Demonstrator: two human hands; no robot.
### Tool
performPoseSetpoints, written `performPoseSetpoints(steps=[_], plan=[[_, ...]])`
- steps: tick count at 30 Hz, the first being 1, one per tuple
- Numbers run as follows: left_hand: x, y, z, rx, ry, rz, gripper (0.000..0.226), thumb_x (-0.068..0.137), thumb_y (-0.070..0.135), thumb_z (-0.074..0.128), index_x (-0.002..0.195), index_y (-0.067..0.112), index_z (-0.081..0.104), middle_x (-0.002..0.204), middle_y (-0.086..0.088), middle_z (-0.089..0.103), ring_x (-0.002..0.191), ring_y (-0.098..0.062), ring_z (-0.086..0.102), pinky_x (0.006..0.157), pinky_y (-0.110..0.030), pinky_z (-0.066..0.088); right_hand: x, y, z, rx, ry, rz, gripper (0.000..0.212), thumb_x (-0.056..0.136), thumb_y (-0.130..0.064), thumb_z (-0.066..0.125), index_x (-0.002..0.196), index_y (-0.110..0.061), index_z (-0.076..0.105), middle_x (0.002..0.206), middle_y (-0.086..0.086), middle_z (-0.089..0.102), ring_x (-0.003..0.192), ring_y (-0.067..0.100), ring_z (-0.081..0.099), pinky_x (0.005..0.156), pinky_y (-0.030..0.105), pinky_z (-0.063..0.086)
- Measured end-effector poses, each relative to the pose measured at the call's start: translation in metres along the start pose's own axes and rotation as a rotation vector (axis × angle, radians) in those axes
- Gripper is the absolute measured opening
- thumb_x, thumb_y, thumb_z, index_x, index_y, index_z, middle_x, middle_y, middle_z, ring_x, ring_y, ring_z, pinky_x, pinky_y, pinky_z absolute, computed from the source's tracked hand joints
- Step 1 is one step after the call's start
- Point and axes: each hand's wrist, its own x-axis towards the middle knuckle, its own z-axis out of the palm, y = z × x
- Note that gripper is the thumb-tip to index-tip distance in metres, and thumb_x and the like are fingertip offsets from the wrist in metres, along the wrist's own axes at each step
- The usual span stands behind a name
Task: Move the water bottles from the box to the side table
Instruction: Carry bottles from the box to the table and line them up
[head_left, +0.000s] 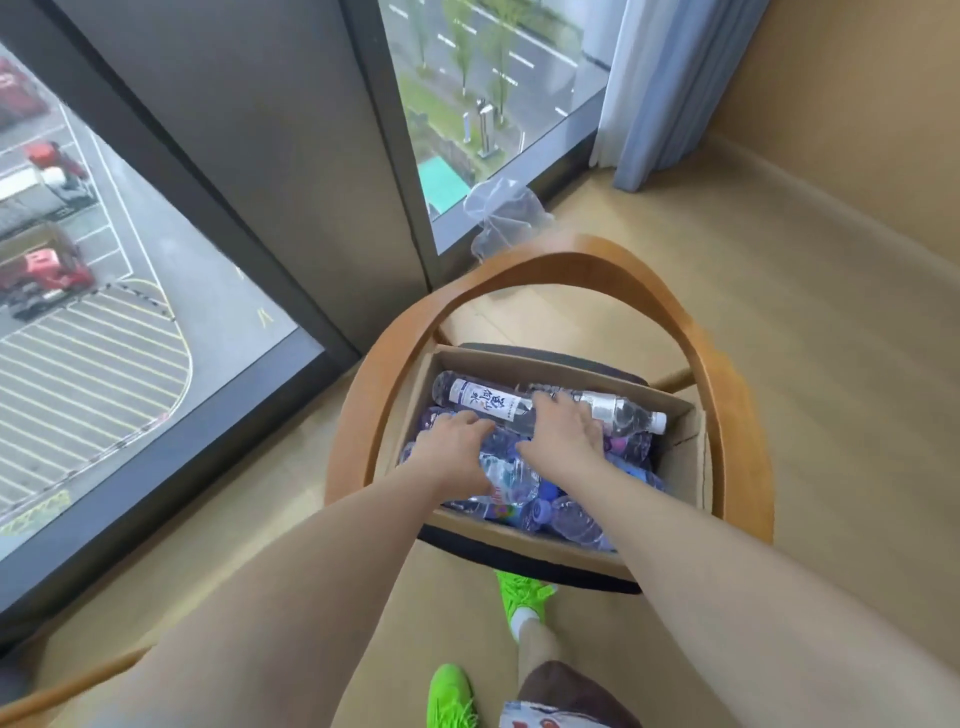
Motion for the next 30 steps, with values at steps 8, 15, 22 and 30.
performPoseSetpoints(steps=[8,15,22,30], plan=[[0.031,0.002,0.020,0.203,-0.160,0.113,0.079,0.071,0.038,0.088,0.138,0.019,0.049,0.130,-0.005,0.047,0.120,-0.029,0.048,0.083,-0.043,0.048,0.045,0.003,0.023,0.074,-0.068,-0.027,0.068,0.089,-0.041,0.071,0.146,-0.025,0.038,0.138,0.011,0.051,0.126,0.035,0.052,0.099,0.046,0.045],[0.034,0.007,0.020,0.190,-0.165,0.112,0.079,0.067,0.028,0.089,0.131,0.014,0.044,0.121,-0.007,0.045,0.113,-0.030,0.048,0.083,-0.046,0.054,0.052,0.009,0.022,0.141,-0.027,-0.052,0.056,0.085,-0.042,0.076,0.128,-0.027,0.045,0.120,0.005,0.060,0.109,0.033,0.061,0.079,0.037,0.045],[0.018,0.008,0.010,0.162,-0.150,0.125,0.074,0.065,0.026,0.088,0.128,0.013,0.052,0.123,-0.006,0.045,0.115,-0.027,0.047,0.092,-0.046,0.054,0.031,0.008,-0.003,0.260,0.136,0.002,0.069,0.069,-0.048,0.086,0.130,-0.033,0.056,0.117,-0.001,0.069,0.110,0.027,0.063,0.081,0.033,0.043],[-0.041,-0.007,-0.015,-0.052,0.125,0.059,0.082,0.066,0.032,0.086,0.141,0.026,0.053,0.121,-0.002,0.049,0.112,-0.024,0.048,0.091,-0.035,0.049,-0.027,-0.020,-0.052,0.735,0.442,0.093,0.068,0.053,-0.035,0.095,0.107,-0.030,0.053,0.103,0.002,0.066,0.101,0.028,0.059,0.085,0.037,0.050]])
